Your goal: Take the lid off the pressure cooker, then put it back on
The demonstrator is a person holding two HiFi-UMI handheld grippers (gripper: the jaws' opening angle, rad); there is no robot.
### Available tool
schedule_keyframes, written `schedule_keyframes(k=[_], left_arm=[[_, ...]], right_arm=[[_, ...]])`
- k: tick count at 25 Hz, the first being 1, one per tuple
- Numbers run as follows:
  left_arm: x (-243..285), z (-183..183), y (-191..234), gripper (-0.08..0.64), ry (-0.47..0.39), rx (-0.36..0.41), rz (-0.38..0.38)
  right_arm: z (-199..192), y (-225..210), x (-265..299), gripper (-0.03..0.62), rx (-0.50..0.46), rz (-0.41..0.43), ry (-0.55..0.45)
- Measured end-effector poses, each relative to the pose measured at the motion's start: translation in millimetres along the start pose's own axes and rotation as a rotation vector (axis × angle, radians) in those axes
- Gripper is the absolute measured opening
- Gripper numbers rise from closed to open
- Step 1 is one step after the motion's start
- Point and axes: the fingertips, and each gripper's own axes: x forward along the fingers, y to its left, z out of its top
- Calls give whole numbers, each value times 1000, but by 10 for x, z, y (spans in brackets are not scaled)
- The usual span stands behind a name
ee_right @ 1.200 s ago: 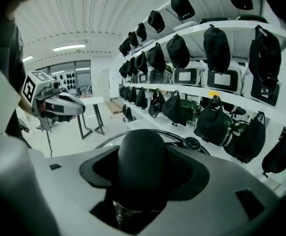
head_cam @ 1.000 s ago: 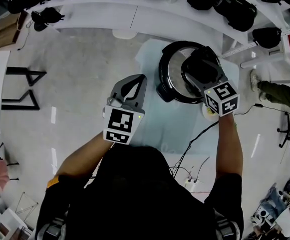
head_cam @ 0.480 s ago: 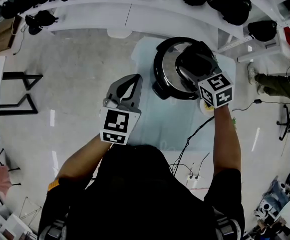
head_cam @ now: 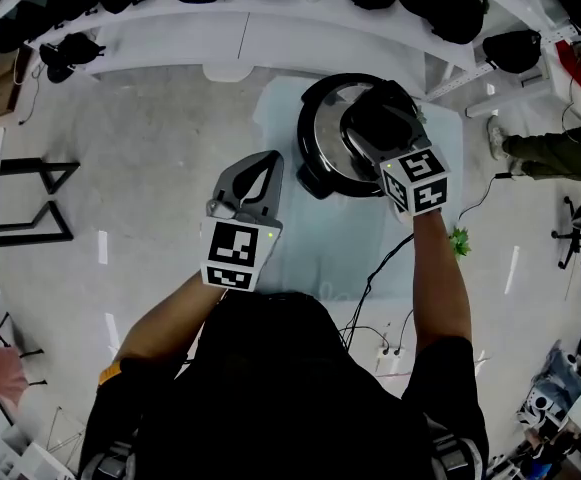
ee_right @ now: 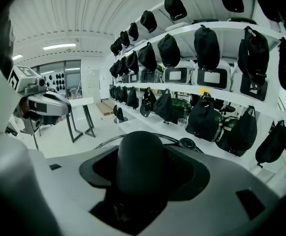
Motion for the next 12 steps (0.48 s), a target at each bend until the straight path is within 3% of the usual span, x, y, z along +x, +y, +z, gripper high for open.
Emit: schedule_keyframes(k=[7,12], left_arm=[[15,67,-44,5,-16,18,-42],[19,135,-56,5,-30,41,-90]], right_arm=[[10,2,-108,301,-13,-69,10],[154,29,-419,301,30,-175,-56]])
